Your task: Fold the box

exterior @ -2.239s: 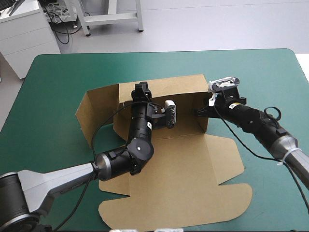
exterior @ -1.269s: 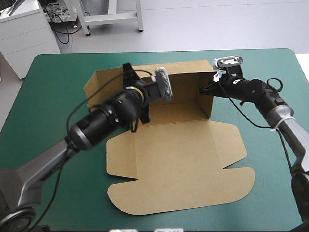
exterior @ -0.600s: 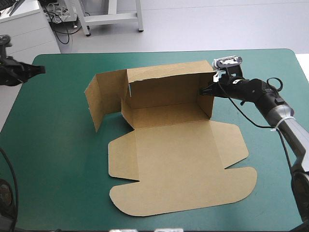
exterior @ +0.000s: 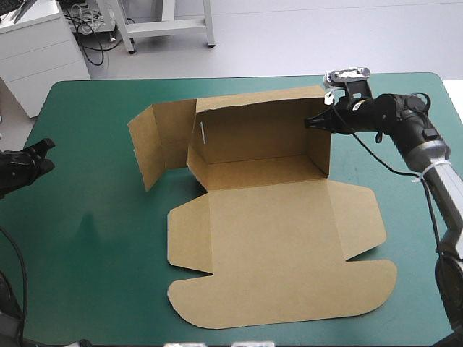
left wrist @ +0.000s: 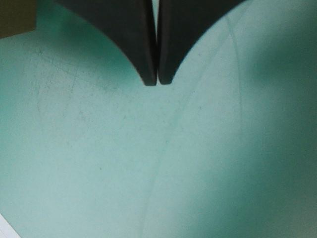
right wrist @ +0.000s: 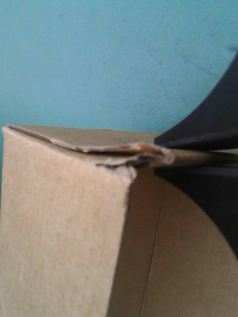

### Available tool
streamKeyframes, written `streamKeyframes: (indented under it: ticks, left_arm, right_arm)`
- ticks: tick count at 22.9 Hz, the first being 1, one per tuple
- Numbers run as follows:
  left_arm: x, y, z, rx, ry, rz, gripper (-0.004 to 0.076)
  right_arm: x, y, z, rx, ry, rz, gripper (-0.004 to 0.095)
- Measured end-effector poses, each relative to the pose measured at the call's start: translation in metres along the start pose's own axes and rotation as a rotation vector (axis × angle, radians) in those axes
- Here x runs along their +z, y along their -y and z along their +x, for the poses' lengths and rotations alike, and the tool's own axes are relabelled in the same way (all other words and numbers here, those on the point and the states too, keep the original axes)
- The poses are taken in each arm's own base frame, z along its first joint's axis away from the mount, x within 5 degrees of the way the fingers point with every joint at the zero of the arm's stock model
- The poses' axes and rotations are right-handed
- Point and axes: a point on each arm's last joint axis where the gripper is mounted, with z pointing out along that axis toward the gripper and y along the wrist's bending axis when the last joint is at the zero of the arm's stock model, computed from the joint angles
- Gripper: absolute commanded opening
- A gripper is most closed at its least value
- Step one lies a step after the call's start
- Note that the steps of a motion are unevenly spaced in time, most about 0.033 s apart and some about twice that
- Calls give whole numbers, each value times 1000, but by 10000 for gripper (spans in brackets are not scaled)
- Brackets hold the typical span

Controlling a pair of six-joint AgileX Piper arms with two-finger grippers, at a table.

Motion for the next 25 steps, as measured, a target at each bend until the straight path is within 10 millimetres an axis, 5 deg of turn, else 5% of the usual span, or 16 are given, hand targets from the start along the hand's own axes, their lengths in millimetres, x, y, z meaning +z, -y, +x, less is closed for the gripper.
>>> streamKeyframes:
  ticks: [6, 12, 20, 25]
  left_arm:
    - [2, -1, 2, -21, -2, 11, -15]
    - [2, -1, 1, -20, 8, 7, -15]
    - [2, -1, 1, -23, 14, 8, -15]
    - [2, -1, 1, -23, 15, 8, -15]
  right_arm:
    - [-36, -3, -21, 82, -90, 30, -22]
    - [-45, -6, -10, 145, -267, 16, -21]
    - [-8, -6, 32, 208, -483, -34, -22]
    - [14, -1, 32, 190, -451, -37, -21]
